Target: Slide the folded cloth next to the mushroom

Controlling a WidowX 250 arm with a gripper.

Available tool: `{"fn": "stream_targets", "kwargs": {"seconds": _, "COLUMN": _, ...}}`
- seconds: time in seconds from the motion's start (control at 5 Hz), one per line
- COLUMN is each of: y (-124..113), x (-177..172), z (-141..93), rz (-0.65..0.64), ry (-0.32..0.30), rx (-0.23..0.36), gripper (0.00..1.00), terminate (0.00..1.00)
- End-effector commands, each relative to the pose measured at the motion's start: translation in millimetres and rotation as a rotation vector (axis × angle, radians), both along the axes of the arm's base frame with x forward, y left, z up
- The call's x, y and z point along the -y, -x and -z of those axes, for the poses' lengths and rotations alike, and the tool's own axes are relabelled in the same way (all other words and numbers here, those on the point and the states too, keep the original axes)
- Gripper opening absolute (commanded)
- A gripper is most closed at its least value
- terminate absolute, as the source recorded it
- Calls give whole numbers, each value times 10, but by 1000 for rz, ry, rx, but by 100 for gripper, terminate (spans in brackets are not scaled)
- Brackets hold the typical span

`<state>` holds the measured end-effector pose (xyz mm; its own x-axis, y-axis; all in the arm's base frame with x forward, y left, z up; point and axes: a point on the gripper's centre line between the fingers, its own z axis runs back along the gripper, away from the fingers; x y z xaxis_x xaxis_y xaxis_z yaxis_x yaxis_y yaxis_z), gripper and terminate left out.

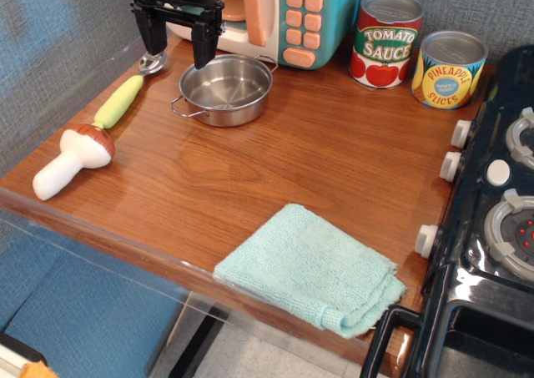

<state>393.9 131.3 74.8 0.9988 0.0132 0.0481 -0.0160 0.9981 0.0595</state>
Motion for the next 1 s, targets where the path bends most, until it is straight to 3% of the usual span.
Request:
{"fn": "stream_targets", "kwargs": {"seconds": 0.0, "y": 0, "x": 0, "z": 0, "rz": 0, "ry": 0, "rx": 0, "gripper": 100, "terminate": 0}}
{"fn": "stream_targets", "kwargs": {"seconds": 0.6, "y": 23, "x": 27, "z": -21, "rz": 7, "ry": 4, "rx": 11, "gripper": 100, "terminate": 0}}
{"fn": "stream_targets", "kwargs": {"seconds": 0.8, "y": 46, "x": 158, "z": -181, "rz": 47, "ry": -11, "rx": 46, "gripper": 100, "terminate": 0}}
